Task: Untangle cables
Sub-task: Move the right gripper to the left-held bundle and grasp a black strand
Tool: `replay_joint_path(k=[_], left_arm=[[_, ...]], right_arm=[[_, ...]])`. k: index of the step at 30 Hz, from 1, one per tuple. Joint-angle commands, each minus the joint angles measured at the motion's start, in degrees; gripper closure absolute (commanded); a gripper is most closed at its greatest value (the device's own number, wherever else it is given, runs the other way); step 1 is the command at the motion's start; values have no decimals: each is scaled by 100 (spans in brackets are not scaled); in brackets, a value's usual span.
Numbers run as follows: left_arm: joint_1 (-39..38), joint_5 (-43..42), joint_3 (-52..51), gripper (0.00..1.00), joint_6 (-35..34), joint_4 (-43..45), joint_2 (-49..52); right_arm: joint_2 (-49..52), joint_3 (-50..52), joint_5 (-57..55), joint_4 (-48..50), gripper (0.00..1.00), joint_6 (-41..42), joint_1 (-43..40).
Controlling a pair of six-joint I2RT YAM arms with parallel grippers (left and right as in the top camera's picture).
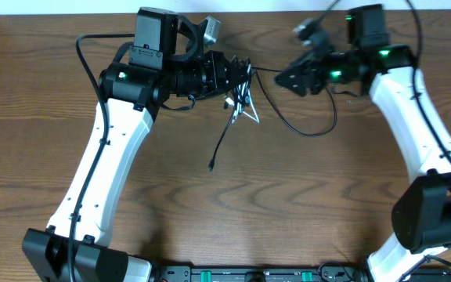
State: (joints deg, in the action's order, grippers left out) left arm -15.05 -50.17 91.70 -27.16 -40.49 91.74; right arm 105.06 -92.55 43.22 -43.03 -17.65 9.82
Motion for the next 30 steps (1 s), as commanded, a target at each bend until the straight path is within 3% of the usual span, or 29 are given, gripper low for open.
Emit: replay_joint_path(k=[1, 6, 12, 21, 28, 30], left_arm=[[20, -531, 90, 92, -125, 26, -79], [20, -597, 90, 92, -125, 28, -79], [20, -597, 90, 92, -125, 28, -79], [20, -595, 90, 92, -122, 28, -79], [22, -590, 90, 92, -105, 31, -79], [22, -570, 90, 92, -98, 39, -79]], right_arm=[[7, -50, -428, 249, 36, -212, 334], [9, -48, -1193, 485, 35, -662, 669], [9, -44, -1156, 470, 33, -1392, 852], [203, -39, -1156, 713, 33, -1628, 990], [490, -39, -1113, 984, 38, -1633, 1001], [490, -39, -1113, 1095, 44, -1633, 1005]])
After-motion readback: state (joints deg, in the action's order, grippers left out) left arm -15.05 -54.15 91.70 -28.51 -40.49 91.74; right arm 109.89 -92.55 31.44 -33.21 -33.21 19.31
